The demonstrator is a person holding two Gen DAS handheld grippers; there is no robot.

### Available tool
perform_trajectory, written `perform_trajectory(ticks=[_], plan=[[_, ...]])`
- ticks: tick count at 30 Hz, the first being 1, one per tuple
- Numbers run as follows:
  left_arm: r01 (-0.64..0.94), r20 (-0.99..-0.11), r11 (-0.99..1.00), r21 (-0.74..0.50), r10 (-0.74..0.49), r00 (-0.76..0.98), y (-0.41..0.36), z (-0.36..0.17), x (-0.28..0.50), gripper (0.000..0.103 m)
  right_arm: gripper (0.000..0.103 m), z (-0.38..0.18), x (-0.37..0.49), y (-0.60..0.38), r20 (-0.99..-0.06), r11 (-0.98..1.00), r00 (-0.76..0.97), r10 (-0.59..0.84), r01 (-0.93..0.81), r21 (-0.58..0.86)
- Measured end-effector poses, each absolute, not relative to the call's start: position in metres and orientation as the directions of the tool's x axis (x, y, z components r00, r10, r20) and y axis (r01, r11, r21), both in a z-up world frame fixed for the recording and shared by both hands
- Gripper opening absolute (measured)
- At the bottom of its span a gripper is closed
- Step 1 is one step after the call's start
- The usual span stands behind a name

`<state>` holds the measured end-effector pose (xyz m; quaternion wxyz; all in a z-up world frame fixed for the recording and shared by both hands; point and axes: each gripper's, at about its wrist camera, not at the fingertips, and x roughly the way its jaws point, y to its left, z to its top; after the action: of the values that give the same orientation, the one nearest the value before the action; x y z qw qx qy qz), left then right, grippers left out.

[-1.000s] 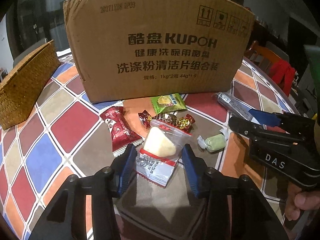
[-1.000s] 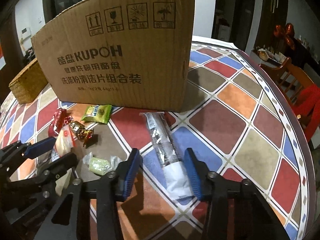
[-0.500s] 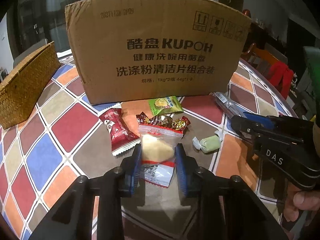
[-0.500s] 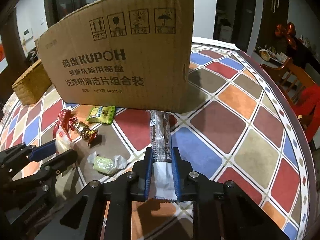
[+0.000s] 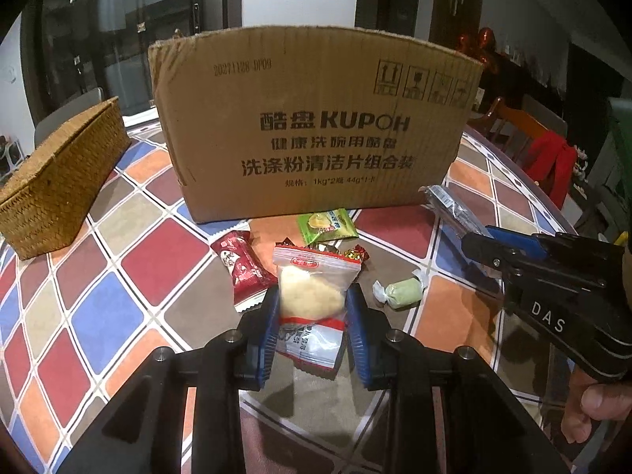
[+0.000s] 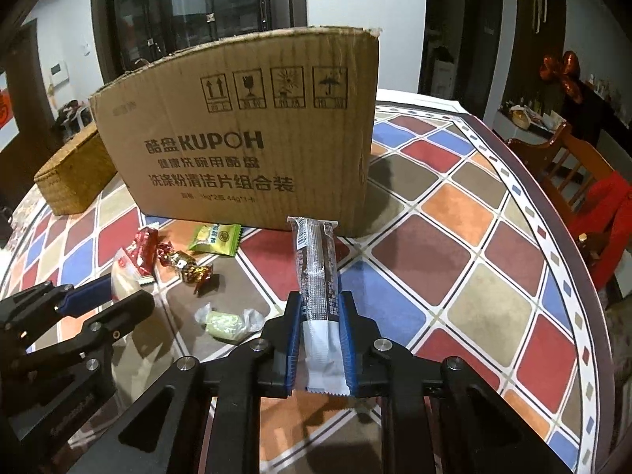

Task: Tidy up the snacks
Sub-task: 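Lift both packets and carry them over the cardboard box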

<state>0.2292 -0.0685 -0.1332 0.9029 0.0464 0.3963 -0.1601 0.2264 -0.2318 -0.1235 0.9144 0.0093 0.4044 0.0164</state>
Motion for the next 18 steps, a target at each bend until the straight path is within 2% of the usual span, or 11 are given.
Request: perform_trajectory(ticks=[18], plan=[[0.307,-0.681,0.951,-0.031,-0.244,0.69,-0.063,-0.096,0.211,0.032,0.019,-0.087,0.203,-0.229,-0.69,1.0,0.723,0.028,-0.016,0.025]])
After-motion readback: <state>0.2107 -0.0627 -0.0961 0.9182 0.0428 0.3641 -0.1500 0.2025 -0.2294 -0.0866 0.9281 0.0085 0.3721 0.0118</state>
